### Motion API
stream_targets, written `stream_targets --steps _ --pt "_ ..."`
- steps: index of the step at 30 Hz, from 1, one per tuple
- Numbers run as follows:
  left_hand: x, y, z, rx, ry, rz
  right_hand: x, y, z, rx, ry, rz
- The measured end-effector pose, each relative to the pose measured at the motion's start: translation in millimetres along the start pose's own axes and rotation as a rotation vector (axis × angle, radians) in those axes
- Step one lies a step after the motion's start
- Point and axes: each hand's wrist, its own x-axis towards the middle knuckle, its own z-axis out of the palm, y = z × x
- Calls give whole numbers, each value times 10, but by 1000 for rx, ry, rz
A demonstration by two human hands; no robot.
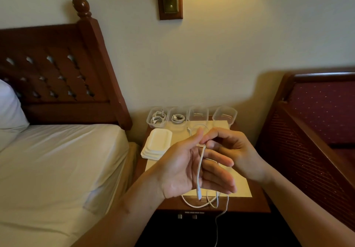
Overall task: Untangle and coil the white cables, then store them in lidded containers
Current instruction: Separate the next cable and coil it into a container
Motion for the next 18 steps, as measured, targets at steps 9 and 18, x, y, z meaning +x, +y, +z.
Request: stream_targets --steps 9,18 --pt "60 -5 -116 -152 24 393 -155 219 288 38 211 317" --pt "283 44 -241 305 380 432 -380 72 510 -731 7 154"
